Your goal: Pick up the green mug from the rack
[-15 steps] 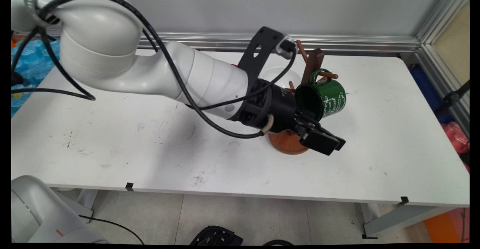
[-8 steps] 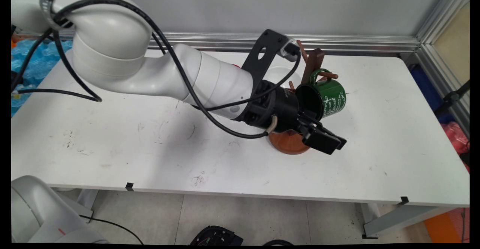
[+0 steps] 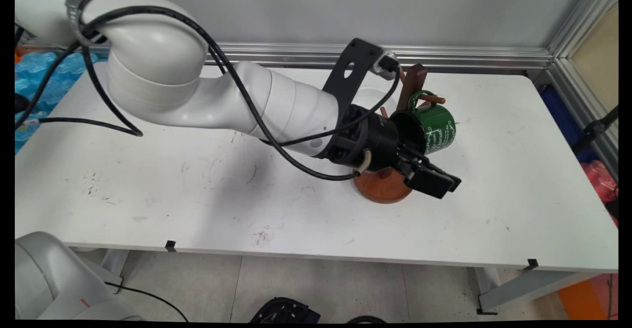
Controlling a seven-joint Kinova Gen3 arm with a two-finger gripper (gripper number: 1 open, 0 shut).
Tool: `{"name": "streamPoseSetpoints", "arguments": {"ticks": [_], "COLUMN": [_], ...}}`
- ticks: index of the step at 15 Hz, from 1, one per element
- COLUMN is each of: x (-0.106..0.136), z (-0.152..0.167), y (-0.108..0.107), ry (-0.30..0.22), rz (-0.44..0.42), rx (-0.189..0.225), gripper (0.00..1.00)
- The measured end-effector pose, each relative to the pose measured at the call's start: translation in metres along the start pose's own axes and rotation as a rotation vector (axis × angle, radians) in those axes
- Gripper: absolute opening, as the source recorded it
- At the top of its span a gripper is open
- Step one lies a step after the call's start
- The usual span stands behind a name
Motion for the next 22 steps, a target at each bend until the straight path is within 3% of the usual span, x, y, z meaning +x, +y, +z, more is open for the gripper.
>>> {"name": "streamPoseSetpoints", "arguments": {"ticks": [16,17,22], "x": [-0.002,-0.002,-0.003], "z": [0.027,0.028,0.030], "y": [-0.008,-0.008,-0.010], "ry": [0.058,0.062,0.073], "rz": [-0.035,-0.038,-0.043], "rx": [0.065,0.068,0.089], "gripper": [1.00,0.00,0.00]}}
